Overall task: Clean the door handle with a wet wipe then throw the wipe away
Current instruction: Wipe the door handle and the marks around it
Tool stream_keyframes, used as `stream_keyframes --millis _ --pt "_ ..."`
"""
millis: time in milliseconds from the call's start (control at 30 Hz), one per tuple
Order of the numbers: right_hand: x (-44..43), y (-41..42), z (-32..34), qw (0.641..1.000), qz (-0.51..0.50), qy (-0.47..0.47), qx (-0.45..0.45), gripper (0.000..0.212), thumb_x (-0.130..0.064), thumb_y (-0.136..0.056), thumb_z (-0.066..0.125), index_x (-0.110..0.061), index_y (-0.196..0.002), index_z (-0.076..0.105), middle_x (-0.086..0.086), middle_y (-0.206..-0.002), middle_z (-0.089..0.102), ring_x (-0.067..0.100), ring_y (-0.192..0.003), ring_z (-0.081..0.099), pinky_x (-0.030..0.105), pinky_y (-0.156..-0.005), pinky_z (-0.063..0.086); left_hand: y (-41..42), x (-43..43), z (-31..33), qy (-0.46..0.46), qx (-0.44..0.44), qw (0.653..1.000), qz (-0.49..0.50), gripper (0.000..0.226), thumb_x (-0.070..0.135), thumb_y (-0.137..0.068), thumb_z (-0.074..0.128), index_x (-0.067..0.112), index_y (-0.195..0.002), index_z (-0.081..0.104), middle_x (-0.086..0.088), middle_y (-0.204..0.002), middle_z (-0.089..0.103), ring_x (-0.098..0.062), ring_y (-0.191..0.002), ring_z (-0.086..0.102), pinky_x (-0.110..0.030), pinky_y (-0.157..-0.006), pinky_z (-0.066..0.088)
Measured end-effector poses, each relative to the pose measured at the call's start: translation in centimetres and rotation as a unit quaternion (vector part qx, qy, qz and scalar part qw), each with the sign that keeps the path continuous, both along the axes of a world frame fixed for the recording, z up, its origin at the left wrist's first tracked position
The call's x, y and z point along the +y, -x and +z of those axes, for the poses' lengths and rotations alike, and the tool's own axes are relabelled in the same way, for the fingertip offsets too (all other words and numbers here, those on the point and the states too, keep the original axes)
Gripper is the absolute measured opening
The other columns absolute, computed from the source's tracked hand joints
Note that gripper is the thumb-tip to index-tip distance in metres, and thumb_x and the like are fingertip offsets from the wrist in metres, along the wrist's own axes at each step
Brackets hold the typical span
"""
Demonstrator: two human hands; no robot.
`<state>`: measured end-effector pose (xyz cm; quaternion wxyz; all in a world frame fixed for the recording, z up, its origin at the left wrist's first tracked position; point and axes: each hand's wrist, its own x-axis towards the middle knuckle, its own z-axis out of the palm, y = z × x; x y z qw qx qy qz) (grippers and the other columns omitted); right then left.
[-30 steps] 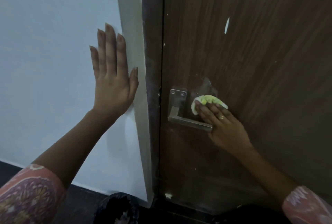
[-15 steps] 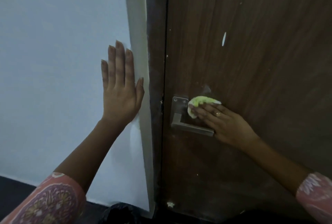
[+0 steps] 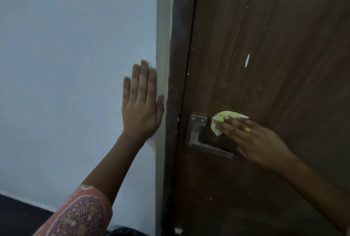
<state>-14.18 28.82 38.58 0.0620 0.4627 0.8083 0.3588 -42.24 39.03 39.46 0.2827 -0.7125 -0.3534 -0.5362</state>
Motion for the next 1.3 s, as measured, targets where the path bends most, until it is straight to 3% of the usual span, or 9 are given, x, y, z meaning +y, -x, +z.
stream_keyframes --millis 233,333,400,533,633,733,1000,1167,1300 --pt "2.0 4.6 1.3 0.996 -0.005 -0.041 0.075 0.057 -0.024 -0.085 0.032 -0.007 -0.140 0.038 0.005 -0.149 0.034 0.020 -0.133 0.036 0.034 -0.109 0.022 0.0 0.1 0.0 0.000 -0.001 1.000 -0.002 0.068 0.023 -0.093 0.037 0.016 -0.144 -0.009 -0.007 -0.154 -0.012 -0.015 -0.141 -0.011 -0.037 -0.117 -0.001" --pt "1.3 3.1 1.8 0.999 0.022 0.015 0.042 0.050 -0.032 -0.095 0.030 -0.013 -0.141 0.036 0.000 -0.148 0.035 0.016 -0.133 0.039 0.032 -0.110 0.022 0.1 0.0 0.1 0.007 0.000 1.000 -0.006 0.069 0.021 -0.094 0.038 0.014 -0.143 -0.009 -0.019 -0.146 0.010 -0.015 -0.140 -0.013 -0.037 -0.116 -0.001" --pt "0.4 0.9 2.7 1.000 0.016 0.020 0.008 0.049 -0.033 -0.097 0.028 -0.016 -0.143 0.033 -0.003 -0.148 0.034 0.014 -0.133 0.038 0.033 -0.110 0.022 0.2 0.0 0.1 0.003 0.006 1.000 -0.001 0.069 0.020 -0.094 0.039 0.014 -0.143 -0.009 -0.018 -0.147 0.010 -0.016 -0.141 -0.013 -0.037 -0.117 -0.002" --pt "0.8 1.2 2.6 0.997 0.028 -0.071 0.031 0.054 -0.011 -0.090 0.035 -0.013 -0.144 0.030 0.001 -0.150 0.030 0.019 -0.133 0.035 0.036 -0.110 0.023 0.0 0.2 0.0 -0.003 0.007 1.000 0.012 0.068 0.021 -0.093 0.039 0.013 -0.144 -0.007 -0.014 -0.152 0.004 -0.016 -0.141 -0.011 -0.037 -0.117 0.000" --pt "2.8 5.4 1.7 0.990 0.091 -0.052 0.090 0.053 0.002 -0.079 0.039 -0.005 -0.129 0.053 0.007 -0.135 0.053 0.023 -0.120 0.054 0.030 -0.101 0.033 0.0 -0.1 0.2 -0.001 -0.005 1.000 0.008 0.063 0.020 -0.093 0.040 0.002 -0.144 0.008 -0.023 -0.145 0.019 -0.016 -0.141 -0.009 -0.039 -0.116 0.003" --pt "2.8 7.0 2.0 0.985 0.125 -0.039 0.113 0.044 0.000 -0.075 0.036 -0.003 -0.105 0.069 0.007 -0.114 0.068 0.021 -0.096 0.068 0.022 -0.068 0.053 -0.1 -0.3 0.2 -0.006 -0.006 1.000 0.005 0.057 0.019 -0.093 0.041 -0.002 -0.139 0.017 -0.029 -0.142 0.027 -0.019 -0.141 -0.006 -0.040 -0.116 0.005" --pt "3.3 7.3 0.8 0.981 0.150 -0.017 0.121 0.033 -0.002 -0.082 0.041 0.000 -0.094 0.071 0.005 -0.101 0.071 0.020 -0.088 0.062 0.024 -0.079 0.047 -0.2 -0.3 0.3 -0.003 -0.007 1.000 0.012 0.056 0.019 -0.092 0.041 -0.002 -0.139 0.018 -0.031 -0.141 0.030 -0.039 -0.135 0.016 -0.039 -0.115 0.004" --pt "3.4 7.4 0.9 0.981 0.135 0.026 0.136 0.026 0.003 -0.076 0.046 0.000 -0.083 0.071 0.007 -0.090 0.072 0.025 -0.078 0.063 0.026 -0.063 0.055 -0.1 -0.4 0.4 0.002 -0.011 1.000 0.008 0.055 0.020 -0.093 0.041 -0.002 -0.138 0.019 -0.031 -0.141 0.030 -0.039 -0.134 0.016 -0.039 -0.115 0.003" --pt "3.8 9.5 0.6 0.988 0.102 -0.035 0.114 0.013 -0.002 -0.070 0.059 -0.005 -0.074 0.071 0.005 -0.081 0.070 0.026 -0.086 0.065 0.026 -0.074 0.052 -0.2 -0.5 0.5 0.001 -0.010 1.000 0.011 0.055 0.019 -0.093 0.041 -0.001 -0.138 0.019 -0.030 -0.141 0.030 -0.038 -0.134 0.016 -0.038 -0.115 0.003"
